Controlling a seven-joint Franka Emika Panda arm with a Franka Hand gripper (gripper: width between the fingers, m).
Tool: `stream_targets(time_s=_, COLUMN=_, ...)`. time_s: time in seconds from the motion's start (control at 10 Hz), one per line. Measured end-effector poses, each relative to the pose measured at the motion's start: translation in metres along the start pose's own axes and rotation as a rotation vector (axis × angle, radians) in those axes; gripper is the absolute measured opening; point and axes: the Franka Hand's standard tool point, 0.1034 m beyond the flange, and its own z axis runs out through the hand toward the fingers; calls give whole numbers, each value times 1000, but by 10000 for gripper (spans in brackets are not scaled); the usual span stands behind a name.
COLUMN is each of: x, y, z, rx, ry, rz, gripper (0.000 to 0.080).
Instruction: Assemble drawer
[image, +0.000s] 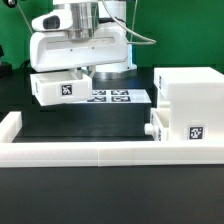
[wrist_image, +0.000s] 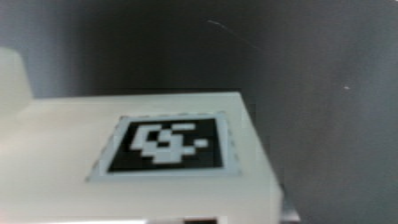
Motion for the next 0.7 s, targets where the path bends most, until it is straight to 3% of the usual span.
stream_targets(time_s=0.4, x=21, y=2, z=-7, rx=-3, ry=0, rz=-250, gripper=42)
stream_targets(time_s=0.7, x=17, y=3, z=-6, rx=-2, ry=-3, rz=-415, gripper=42)
